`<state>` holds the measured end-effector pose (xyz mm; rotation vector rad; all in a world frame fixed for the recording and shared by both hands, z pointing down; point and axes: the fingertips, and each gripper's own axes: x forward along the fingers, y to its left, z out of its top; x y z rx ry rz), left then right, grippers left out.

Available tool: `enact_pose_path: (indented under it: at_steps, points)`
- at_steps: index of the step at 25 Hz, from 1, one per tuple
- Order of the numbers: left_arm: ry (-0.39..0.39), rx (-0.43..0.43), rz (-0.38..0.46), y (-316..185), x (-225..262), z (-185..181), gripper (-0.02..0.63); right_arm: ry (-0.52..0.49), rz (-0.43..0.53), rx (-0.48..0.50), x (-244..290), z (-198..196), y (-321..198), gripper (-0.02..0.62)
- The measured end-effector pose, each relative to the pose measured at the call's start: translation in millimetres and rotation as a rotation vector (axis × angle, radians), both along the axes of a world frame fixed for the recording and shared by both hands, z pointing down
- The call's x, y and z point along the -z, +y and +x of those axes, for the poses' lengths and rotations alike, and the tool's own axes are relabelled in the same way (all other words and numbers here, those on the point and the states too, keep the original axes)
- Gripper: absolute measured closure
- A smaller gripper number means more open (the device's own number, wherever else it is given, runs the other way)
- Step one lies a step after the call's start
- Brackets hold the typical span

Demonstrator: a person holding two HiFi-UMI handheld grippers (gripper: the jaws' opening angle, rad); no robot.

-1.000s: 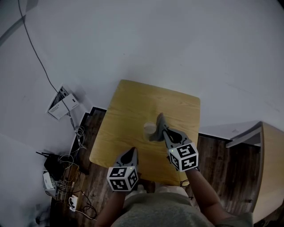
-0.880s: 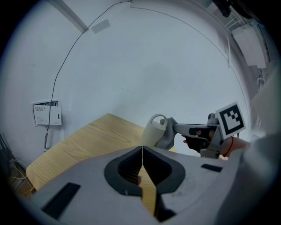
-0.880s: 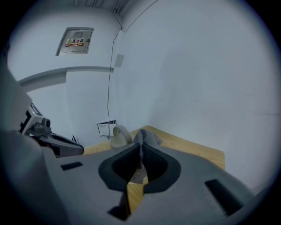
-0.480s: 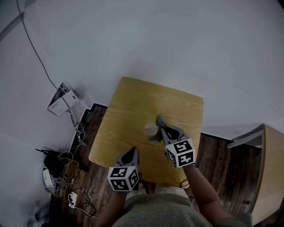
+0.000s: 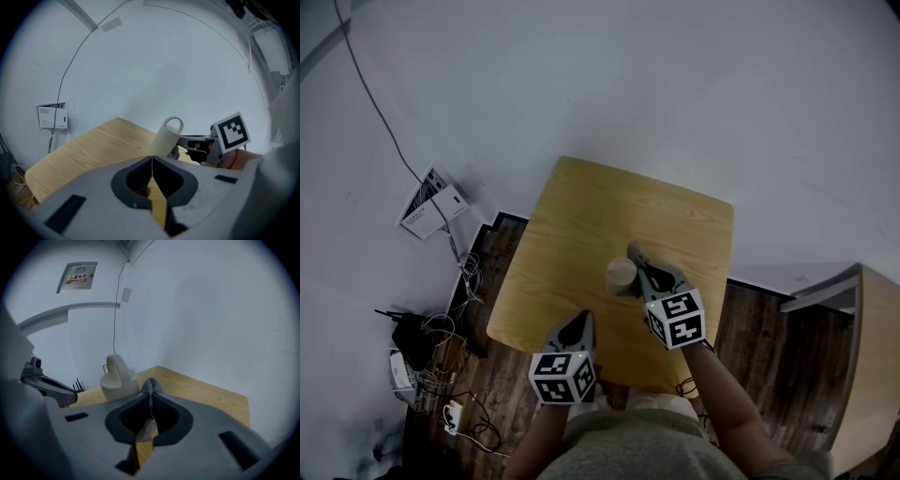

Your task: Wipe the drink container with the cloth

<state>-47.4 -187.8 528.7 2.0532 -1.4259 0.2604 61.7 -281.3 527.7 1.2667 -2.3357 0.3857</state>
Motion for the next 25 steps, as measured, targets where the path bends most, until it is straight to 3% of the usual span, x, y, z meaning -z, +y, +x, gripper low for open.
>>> enact_pose_path:
  at_steps: [25]
  points:
    - [-0.017,0.013,-0.031,5.0,-10.6,-1.7,0.603,0.106,-0.144,0.009,-93.7,-1.0,10.5,0.586]
